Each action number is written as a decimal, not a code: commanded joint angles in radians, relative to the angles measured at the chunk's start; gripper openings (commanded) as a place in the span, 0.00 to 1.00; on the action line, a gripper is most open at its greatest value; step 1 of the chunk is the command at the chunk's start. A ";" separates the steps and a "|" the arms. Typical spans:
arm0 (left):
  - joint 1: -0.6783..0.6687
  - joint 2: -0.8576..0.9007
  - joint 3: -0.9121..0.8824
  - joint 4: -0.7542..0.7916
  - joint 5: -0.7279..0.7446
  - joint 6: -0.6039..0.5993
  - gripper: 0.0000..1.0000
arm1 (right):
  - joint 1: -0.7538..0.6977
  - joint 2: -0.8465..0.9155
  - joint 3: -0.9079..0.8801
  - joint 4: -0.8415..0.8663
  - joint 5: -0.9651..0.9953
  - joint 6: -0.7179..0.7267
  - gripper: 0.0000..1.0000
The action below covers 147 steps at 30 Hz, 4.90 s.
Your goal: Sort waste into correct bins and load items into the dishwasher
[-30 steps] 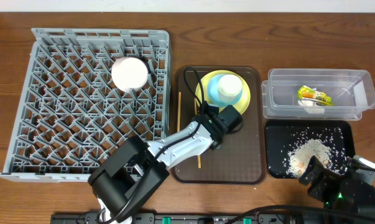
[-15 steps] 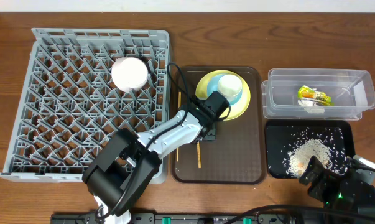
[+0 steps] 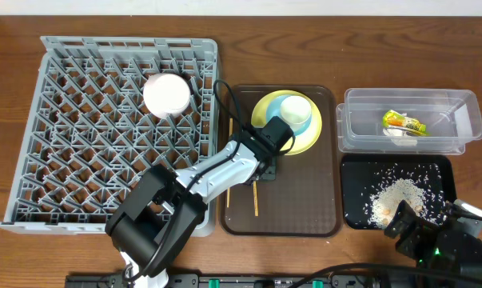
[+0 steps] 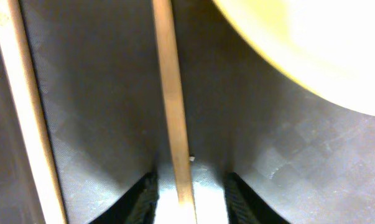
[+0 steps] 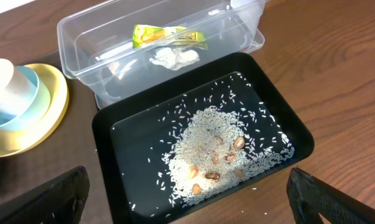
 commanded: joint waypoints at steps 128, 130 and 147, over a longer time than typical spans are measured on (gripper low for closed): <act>0.075 -0.313 -0.027 -0.198 -0.084 0.058 0.10 | -0.006 0.000 0.004 -0.001 0.006 0.005 0.99; 0.075 -0.291 -0.027 -0.193 -0.084 0.058 0.09 | -0.006 0.000 0.004 -0.001 0.006 0.005 0.99; 0.063 -0.127 -0.027 -0.192 -0.135 0.031 0.08 | -0.006 0.000 0.003 -0.001 0.006 0.005 0.99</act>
